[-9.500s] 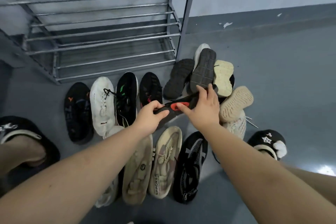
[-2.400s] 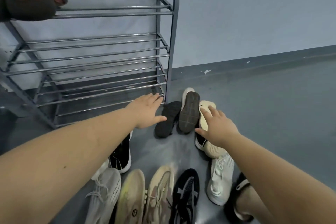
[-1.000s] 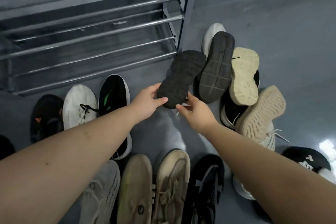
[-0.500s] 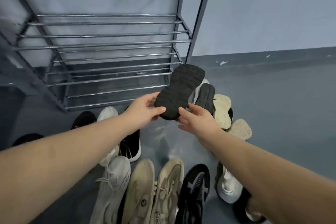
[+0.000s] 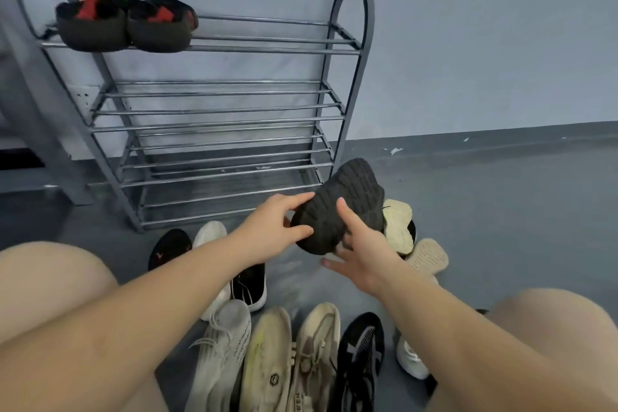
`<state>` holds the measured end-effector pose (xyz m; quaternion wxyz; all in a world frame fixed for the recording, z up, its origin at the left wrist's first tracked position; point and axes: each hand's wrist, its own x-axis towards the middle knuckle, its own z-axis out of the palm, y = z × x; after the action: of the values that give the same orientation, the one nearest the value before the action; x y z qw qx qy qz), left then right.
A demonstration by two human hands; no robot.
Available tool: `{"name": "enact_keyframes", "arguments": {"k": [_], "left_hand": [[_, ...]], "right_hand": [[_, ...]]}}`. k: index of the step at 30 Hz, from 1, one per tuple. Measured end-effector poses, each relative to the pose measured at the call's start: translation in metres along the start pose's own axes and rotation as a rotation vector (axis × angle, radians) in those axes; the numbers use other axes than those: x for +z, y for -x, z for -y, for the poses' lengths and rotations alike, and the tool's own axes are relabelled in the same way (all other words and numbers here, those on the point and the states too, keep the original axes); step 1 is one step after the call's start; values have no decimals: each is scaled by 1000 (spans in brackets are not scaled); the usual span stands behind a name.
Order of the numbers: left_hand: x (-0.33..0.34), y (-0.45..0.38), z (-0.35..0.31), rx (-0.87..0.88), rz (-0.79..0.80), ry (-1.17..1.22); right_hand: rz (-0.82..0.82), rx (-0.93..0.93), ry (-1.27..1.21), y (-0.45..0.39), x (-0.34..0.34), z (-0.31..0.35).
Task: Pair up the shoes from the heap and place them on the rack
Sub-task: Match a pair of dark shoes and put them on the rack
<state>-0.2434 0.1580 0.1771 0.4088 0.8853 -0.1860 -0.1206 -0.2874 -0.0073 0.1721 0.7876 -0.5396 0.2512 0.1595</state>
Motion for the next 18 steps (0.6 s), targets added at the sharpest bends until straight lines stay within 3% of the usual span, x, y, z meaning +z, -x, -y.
{"name": "enact_keyframes", "arguments": {"k": [4, 14, 18], "left_hand": [[5, 5, 0, 29, 45, -50], [16, 10, -14, 161, 43, -36], [17, 4, -12, 131, 80, 97]], "right_hand": [[-74, 6, -3, -5, -9, 5], [-55, 24, -81, -6, -22, -12], [-28, -6, -98, -2, -28, -10]]}}
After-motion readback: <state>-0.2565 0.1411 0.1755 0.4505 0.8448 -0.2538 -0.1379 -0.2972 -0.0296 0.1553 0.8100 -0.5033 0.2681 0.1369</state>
